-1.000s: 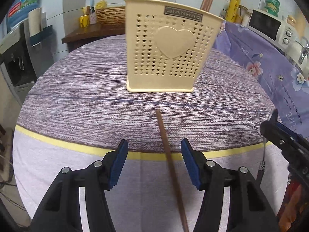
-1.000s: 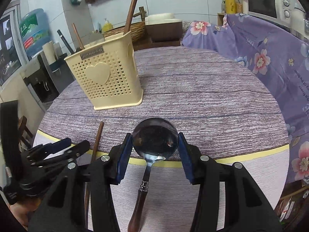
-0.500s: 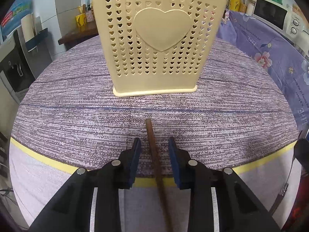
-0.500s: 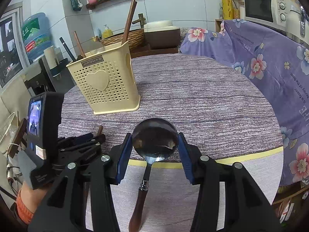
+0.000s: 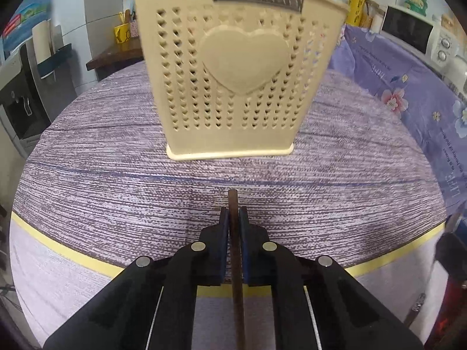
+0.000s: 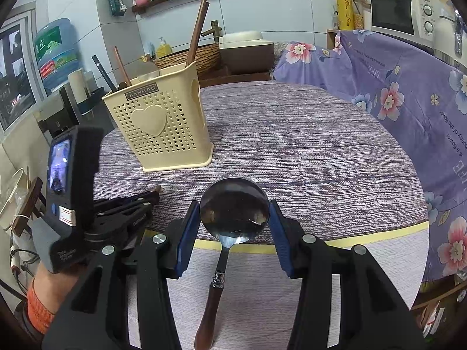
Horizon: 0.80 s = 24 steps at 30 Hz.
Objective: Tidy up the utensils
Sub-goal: 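Lift the spoon and chopstick up and lower them into the cream holder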
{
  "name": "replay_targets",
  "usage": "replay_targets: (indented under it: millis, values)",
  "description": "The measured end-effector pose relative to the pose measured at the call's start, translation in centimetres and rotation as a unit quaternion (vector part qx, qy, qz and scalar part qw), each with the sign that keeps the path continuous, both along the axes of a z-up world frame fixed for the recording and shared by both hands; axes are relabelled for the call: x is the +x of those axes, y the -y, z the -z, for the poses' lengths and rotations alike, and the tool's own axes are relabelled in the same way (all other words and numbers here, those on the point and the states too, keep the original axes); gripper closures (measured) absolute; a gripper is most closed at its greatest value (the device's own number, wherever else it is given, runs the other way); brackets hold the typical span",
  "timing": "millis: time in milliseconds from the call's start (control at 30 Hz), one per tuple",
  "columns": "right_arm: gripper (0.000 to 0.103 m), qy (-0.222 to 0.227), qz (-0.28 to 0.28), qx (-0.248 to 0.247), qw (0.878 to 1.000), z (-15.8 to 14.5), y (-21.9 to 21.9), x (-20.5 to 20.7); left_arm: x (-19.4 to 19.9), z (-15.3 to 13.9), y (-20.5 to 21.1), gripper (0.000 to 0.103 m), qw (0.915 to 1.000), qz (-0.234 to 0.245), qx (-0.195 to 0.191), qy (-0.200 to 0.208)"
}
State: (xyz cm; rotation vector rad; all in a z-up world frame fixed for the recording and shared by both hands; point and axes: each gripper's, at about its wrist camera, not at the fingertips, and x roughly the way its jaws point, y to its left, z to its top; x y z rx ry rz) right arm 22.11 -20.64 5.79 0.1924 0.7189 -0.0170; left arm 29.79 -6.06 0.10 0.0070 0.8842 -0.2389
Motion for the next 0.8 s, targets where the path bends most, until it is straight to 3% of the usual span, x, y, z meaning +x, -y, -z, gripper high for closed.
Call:
replay_targets:
  millis: [200,433,800]
  values:
    - [0.055,0.01,-0.013,0.007,1.0,-0.9,0.4,-0.5,-2.7,-4.5,-2.5,0.095,0.9972,-0.004,-0.057,0.047]
    - [0.055,0.027,-0.037,0.023,0.999,-2.7,0.5,-1.4,-5.9,-9.2,-5.3,0.095,0.9901,-0.001,-0.096,0.102]
    - [0.055,0.045,-0.078,0.003,0.996,-4.3,-1.1,-1.6,-7.3,-11.6,-7.3,0.095,0.9826,0.006,-0.131,0.131]
